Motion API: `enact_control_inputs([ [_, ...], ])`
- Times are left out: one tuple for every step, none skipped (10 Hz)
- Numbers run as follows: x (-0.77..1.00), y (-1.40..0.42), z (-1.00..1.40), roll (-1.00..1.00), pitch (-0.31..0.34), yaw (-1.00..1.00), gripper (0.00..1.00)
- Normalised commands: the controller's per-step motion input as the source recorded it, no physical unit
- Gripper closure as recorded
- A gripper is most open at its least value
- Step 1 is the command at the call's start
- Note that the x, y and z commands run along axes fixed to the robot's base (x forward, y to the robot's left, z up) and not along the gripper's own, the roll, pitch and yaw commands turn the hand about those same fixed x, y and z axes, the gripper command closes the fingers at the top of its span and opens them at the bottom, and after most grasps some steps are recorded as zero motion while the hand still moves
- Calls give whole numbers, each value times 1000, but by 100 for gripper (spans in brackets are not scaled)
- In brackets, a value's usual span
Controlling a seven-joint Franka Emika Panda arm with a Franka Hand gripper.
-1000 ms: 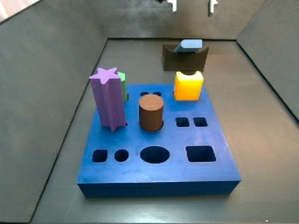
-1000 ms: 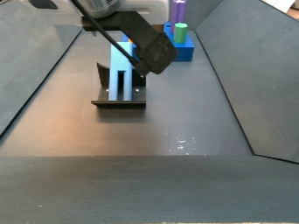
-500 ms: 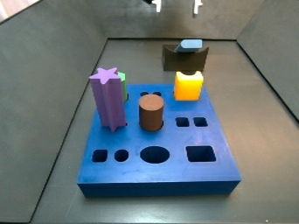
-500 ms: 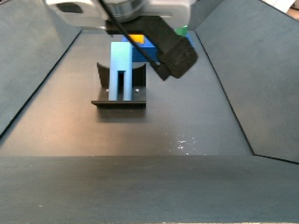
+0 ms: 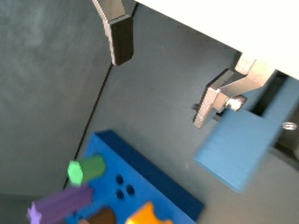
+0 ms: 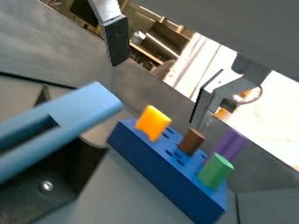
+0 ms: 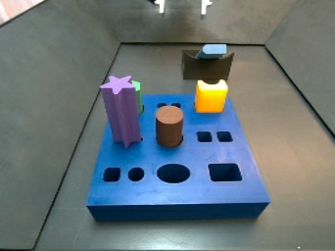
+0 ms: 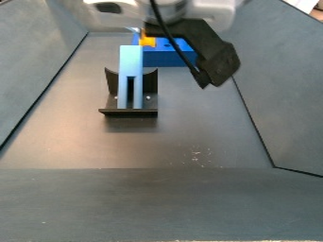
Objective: Pick up the square-circle object. Move up. Rotate the square-circle object. Place the square-circle object on the fixture. Regrasp the square-circle object. Move to above the board. Insert the square-circle object.
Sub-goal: Regrasp the square-circle object.
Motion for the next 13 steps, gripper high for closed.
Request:
enact_control_inputs([
  [-631,-1000,-782,1000,-20,-884,0],
  [-480,-967,-599,1000,-40,-885,0],
  [-244,-717,-256,1000,-74,-892,0],
  [-107,-510,-120,1000,-98,-891,0],
  [-37,-307,-84,1000,-115,-889,0],
  [-12,-108,-67,1000,-132,-891,0],
  [-11,-28,-28,1000,-156,-901,0],
  [-17,-41,-14,1000,-175,-901,0],
  [-34,-31,1,1000,-197,-899,0],
  [-42,-25,2,1000,-209,-899,0],
  [-45,-23,-2,1000,-221,-897,0],
  [-32,-20,-9,1000,-231,-903,0],
  [-22,-17,-16,1000,-234,-906,0],
])
